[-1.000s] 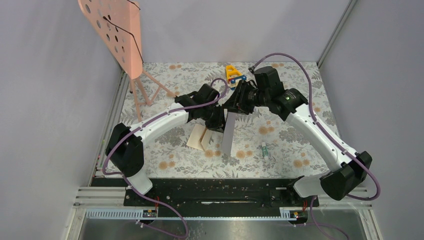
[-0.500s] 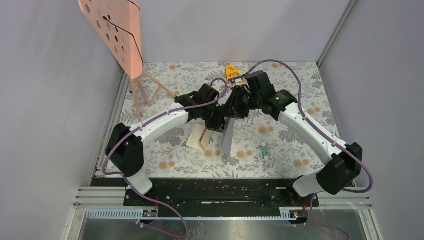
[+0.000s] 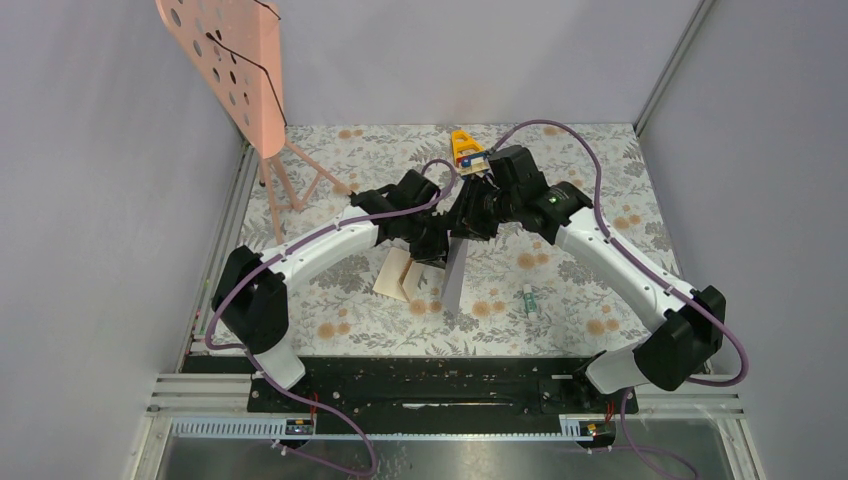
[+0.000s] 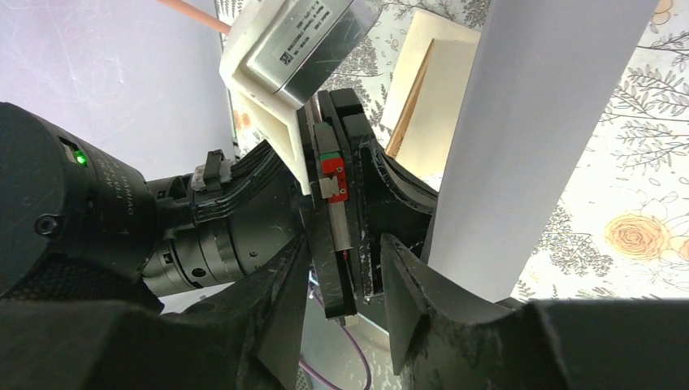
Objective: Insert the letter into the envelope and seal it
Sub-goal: Adjust the envelope.
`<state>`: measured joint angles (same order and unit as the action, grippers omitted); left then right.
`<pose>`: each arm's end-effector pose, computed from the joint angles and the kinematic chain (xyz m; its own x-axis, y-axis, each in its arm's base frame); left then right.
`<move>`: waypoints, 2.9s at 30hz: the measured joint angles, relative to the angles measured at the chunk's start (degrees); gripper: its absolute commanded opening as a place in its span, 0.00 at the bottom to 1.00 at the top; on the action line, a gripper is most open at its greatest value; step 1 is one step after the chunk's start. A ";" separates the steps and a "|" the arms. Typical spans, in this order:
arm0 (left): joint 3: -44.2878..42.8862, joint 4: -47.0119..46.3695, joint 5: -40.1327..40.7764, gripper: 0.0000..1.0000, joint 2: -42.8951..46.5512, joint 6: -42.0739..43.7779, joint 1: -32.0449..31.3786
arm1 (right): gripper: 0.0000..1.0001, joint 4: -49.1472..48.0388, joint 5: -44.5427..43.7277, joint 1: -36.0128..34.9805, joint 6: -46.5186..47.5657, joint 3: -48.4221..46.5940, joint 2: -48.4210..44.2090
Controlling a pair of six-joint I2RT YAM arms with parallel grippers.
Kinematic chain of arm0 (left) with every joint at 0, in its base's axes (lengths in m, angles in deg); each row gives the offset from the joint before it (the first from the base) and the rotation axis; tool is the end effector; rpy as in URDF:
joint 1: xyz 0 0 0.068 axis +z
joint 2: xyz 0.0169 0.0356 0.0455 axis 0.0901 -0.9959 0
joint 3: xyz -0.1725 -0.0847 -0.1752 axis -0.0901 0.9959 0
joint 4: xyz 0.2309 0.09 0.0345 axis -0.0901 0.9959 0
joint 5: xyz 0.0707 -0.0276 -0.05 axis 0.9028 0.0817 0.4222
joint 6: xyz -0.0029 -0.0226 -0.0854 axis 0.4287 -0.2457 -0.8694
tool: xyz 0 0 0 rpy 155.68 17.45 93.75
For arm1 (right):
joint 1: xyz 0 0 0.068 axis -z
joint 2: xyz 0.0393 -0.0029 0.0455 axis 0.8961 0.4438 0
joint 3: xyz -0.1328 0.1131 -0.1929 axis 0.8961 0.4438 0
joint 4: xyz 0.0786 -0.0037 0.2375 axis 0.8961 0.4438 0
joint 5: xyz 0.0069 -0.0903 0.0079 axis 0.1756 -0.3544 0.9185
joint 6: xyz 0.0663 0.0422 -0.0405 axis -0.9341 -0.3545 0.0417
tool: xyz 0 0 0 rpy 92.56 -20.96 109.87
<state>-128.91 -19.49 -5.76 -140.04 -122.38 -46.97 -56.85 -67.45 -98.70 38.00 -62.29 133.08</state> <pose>0.2530 -0.2659 0.2283 -0.9677 0.0936 -0.2342 0.2178 0.7783 -0.5889 0.2691 0.2160 0.3140 -0.8817 0.2761 -0.3827 -0.0966 0.6883 0.7190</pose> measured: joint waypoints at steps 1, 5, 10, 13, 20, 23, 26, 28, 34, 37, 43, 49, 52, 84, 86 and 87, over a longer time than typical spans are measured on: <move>0.00 -0.02 0.02 0.00 0.00 0.00 -0.04 | 0.45 0.33 -0.42 -0.09 0.17 -0.15 0.00; 0.00 -0.04 0.09 0.00 0.00 0.00 -0.22 | 0.45 1.42 -1.14 -0.24 0.90 -0.66 0.02; 0.00 -0.04 0.17 0.00 0.00 -0.02 -0.26 | 0.46 2.27 -1.95 -0.44 1.14 -1.11 0.24; 0.00 0.00 0.46 0.00 0.00 -0.07 -0.26 | 0.46 3.08 -2.34 -0.55 1.27 -1.64 0.68; 0.00 0.61 1.01 0.00 0.00 -0.24 -0.13 | 0.47 3.76 -2.34 -0.59 1.55 -2.19 1.60; 0.00 1.18 1.36 0.00 0.00 -0.46 -0.09 | 0.47 4.07 -2.27 -0.68 1.55 -2.67 2.32; 0.00 1.53 1.79 0.00 0.00 -0.48 -0.02 | 0.47 4.11 -2.29 -0.81 1.55 -3.02 2.80; 0.00 1.55 2.12 0.00 0.00 -0.46 -0.02 | 0.48 4.15 -2.36 -0.83 1.55 -3.02 2.82; 0.00 1.55 3.17 0.00 0.00 -0.42 -0.11 | 0.47 4.31 -2.51 -0.85 1.51 -2.73 2.29; 0.00 1.53 3.17 0.00 0.00 -0.28 -0.28 | 0.47 3.54 -2.54 -0.85 1.05 -1.66 1.42; 0.00 1.38 2.99 0.00 0.00 0.52 -0.61 | 0.47 0.35 -2.43 -0.85 -0.63 1.86 -1.20; 0.00 1.42 2.97 0.00 0.00 1.07 -0.52 | 0.47 -1.99 -1.79 -0.83 -1.73 3.10 -1.77; 0.00 1.40 2.86 0.00 0.00 1.29 -0.52 | 0.47 -4.02 -1.42 -0.72 -2.34 4.85 -2.86; -0.02 -0.09 1.84 0.00 1.84 1.53 0.02 | 0.48 -6.01 -2.86 0.24 -3.45 9.16 -7.23; -0.02 -0.09 1.84 0.00 1.99 1.51 0.02 | 0.48 -4.72 -4.09 0.24 -3.28 9.16 -7.28; -0.02 -0.09 1.84 0.00 2.03 1.51 0.02 | 0.48 -4.28 -4.50 0.24 -3.15 9.18 -7.28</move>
<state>-128.94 -19.57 -3.92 -138.00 -120.87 -46.95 -61.14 -71.96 -98.46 34.85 -53.11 125.80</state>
